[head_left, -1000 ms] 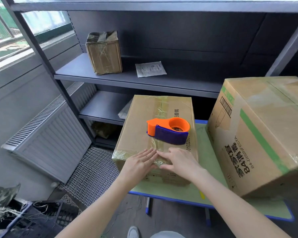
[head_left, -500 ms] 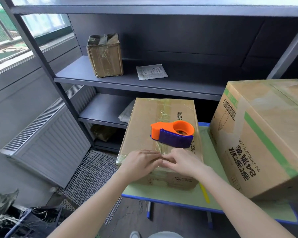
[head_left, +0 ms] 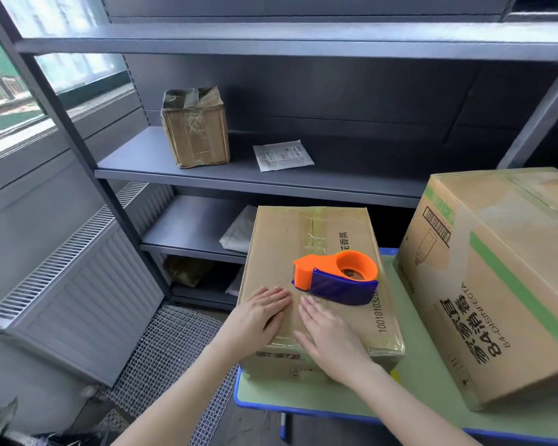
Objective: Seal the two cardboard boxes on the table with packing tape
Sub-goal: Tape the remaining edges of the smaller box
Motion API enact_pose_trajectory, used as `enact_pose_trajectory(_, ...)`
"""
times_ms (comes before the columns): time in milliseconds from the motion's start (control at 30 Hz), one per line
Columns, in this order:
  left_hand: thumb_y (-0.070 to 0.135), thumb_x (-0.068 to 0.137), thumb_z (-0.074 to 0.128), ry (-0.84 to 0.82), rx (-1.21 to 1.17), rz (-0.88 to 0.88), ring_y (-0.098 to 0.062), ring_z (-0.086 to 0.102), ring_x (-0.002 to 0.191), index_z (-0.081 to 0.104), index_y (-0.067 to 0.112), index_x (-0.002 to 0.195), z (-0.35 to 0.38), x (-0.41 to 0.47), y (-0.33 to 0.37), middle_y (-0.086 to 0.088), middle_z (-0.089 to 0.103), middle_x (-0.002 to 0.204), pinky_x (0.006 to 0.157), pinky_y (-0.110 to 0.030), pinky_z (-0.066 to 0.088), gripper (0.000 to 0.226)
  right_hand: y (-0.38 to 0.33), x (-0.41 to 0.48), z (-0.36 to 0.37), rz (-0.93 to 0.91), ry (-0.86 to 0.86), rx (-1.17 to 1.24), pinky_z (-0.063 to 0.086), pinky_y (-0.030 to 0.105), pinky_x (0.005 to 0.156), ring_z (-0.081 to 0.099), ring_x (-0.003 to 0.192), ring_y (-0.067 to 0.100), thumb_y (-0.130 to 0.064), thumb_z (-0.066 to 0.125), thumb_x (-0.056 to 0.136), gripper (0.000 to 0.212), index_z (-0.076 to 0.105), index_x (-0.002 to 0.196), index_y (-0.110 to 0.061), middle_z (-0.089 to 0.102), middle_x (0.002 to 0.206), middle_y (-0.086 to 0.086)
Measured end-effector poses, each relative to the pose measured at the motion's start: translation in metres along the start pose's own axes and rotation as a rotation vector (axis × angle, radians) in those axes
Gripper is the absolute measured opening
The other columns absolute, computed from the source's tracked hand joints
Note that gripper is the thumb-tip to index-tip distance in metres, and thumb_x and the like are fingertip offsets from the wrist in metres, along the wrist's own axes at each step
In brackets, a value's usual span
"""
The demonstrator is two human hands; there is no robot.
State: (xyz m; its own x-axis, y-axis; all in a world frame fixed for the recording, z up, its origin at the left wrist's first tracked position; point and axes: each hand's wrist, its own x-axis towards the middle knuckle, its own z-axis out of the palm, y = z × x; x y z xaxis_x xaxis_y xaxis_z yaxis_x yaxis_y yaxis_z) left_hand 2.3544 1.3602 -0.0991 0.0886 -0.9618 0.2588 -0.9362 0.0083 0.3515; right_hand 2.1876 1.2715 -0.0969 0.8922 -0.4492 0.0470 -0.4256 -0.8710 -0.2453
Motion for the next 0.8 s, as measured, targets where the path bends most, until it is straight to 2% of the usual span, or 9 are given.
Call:
enact_pose_trajectory(200,0.021,0.099,0.039,-0.019,0.072,-0.153,-0.016,0.022,0.142,0.037,0.011,0.143,-0.005,0.009,-0.027,-0.003,0.031,0.151,0.115,-0.024,-0.004,0.046,-0.027,0.002,0.009,0.106,-0.035,-0.080,-0.015,0.032,0.107,-0.005,0.145,0.023,-0.079,0.018,0.078,0.101,0.009,0.149,-0.008,-0.001,0.157,0.013)
enact_pose_trajectory(300,0.019,0.099,0.037,-0.038,0.053,-0.172,-0.016,0.015,0.144,0.031,0.011,0.146,0.000,0.007,-0.030,-0.003,0.024,0.154,0.113,-0.022,-0.010,0.048,-0.029,0.002,0.009,0.127,-0.096,-0.125,-0.012,0.039,0.109,-0.005,0.144,0.029,-0.083,0.024,0.072,0.109,0.010,0.149,-0.006,-0.001,0.156,0.018)
enact_pose_trajectory(367,0.019,0.099,0.036,-0.031,0.053,-0.175,-0.014,0.013,0.145,0.029,0.012,0.146,0.003,0.005,-0.030,-0.001,0.022,0.154,0.112,-0.020,-0.011,0.048,-0.026,-0.001,0.004,0.091,-0.064,-0.178,0.016,0.042,0.112,0.027,0.139,0.031,-0.076,0.044,0.074,0.098,0.039,0.141,-0.005,0.030,0.148,0.020)
enact_pose_trajectory(433,0.021,0.100,0.034,-0.017,0.075,-0.186,-0.013,0.011,0.145,0.027,0.012,0.147,0.005,0.003,-0.025,0.000,0.022,0.155,0.111,-0.019,-0.014,0.048,-0.021,-0.004,0.000,0.043,-0.021,-0.169,0.046,0.036,0.096,0.055,0.119,0.026,-0.071,0.060,0.067,0.082,0.065,0.119,-0.008,0.058,0.127,0.016)
enact_pose_trajectory(500,0.024,0.101,0.031,-0.005,0.107,-0.223,-0.012,0.010,0.145,0.025,0.012,0.148,0.008,-0.004,-0.015,0.000,0.021,0.155,0.112,-0.020,-0.014,0.049,-0.015,-0.010,-0.004,-0.005,-0.007,-0.151,0.049,0.035,0.091,0.059,0.114,0.025,-0.068,0.056,0.072,0.073,0.068,0.113,-0.008,0.062,0.121,0.014)
enact_pose_trajectory(567,0.023,0.100,0.030,0.026,0.140,-0.294,-0.014,0.011,0.145,0.024,0.010,0.148,0.014,-0.011,0.002,-0.001,0.021,0.155,0.115,-0.026,-0.010,0.050,-0.001,-0.017,-0.008,-0.061,-0.046,-0.102,0.039,0.035,0.102,0.049,0.126,0.024,-0.065,0.038,0.082,0.073,0.060,0.124,-0.009,0.053,0.134,0.013)
enact_pose_trajectory(633,0.017,0.095,0.041,0.082,0.138,-0.399,-0.023,0.024,0.142,0.036,0.002,0.142,0.021,-0.017,0.030,-0.010,0.033,0.150,0.117,-0.038,0.004,0.049,0.018,-0.025,-0.014,-0.102,-0.070,0.030,0.023,0.033,0.110,0.031,0.137,0.017,-0.064,0.029,0.087,0.072,0.048,0.136,-0.015,0.038,0.146,0.004)
enact_pose_trajectory(700,0.009,0.085,0.057,0.091,0.116,-0.483,-0.034,0.042,0.131,0.050,-0.006,0.130,0.029,-0.019,0.060,-0.019,0.048,0.137,0.111,-0.052,0.022,0.048,0.034,-0.029,-0.020,-0.100,-0.009,0.125,0.028,0.032,0.111,0.029,0.136,0.007,-0.060,0.035,0.091,0.063,0.049,0.135,-0.017,0.042,0.144,-0.002)
enact_pose_trajectory(800,0.010,0.079,0.058,0.102,0.140,-0.503,-0.035,0.050,0.124,0.056,-0.007,0.123,0.033,-0.019,0.079,-0.022,0.054,0.130,0.104,-0.055,0.032,0.048,0.038,-0.020,-0.026,-0.036,0.057,0.149,0.039,0.029,0.100,0.047,0.121,0.012,-0.048,0.048,0.091,0.050,0.057,0.127,-0.014,0.058,0.125,-0.001)
